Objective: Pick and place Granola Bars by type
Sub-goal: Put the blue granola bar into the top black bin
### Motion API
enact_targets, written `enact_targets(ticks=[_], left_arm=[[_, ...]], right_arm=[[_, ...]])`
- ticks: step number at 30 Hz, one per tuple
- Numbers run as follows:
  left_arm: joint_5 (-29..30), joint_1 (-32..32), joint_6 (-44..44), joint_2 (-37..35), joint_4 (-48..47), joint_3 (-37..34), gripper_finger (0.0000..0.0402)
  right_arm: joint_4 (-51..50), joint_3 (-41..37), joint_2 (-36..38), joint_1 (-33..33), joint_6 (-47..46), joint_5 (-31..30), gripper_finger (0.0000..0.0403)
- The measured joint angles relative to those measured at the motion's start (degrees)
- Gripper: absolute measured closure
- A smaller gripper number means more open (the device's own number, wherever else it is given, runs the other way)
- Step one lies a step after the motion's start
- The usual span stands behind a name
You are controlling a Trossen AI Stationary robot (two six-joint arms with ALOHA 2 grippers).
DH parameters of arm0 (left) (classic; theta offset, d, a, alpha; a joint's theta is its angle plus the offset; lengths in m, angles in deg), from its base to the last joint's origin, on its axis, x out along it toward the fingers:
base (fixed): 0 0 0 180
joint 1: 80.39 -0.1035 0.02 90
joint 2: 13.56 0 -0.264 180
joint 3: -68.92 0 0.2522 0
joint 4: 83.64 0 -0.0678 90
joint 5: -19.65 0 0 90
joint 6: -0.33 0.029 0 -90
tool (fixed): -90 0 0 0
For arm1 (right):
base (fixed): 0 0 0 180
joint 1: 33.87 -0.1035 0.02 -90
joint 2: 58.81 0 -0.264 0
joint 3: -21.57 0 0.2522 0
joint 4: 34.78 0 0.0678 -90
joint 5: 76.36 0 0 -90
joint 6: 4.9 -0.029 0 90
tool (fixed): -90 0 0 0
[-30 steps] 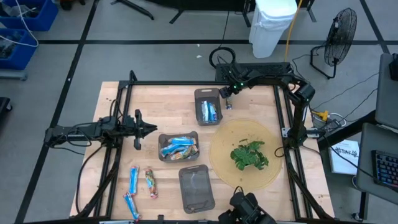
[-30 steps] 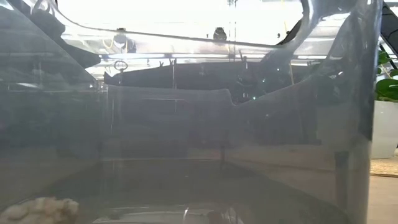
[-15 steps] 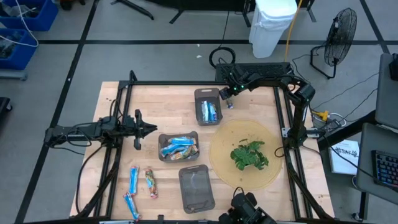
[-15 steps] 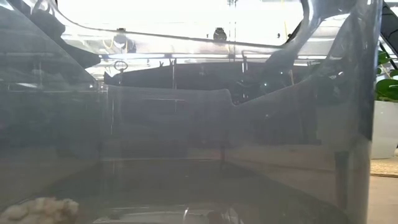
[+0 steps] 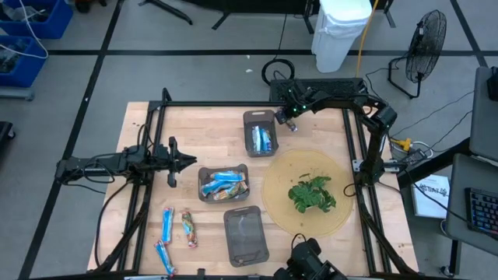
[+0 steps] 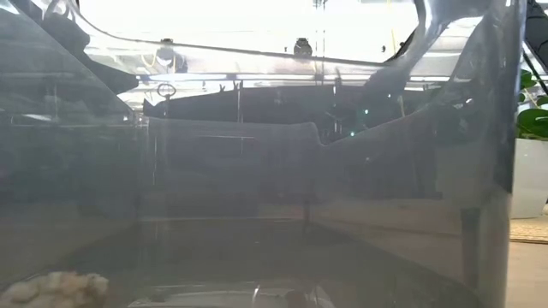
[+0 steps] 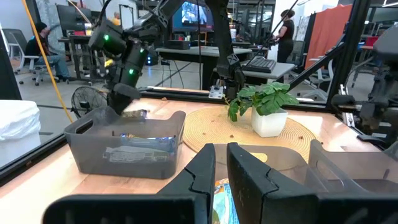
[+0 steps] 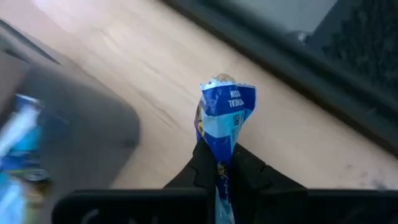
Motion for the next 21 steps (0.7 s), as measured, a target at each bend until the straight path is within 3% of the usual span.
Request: enact_targets(ticks=[21], left_arm=[[0.0, 0.0, 0.0, 0.0, 0.0, 0.0, 0.0355]], right_arm=[[-5.7, 0.0, 21.5, -4.2, 4.7, 0.2, 0.0397]])
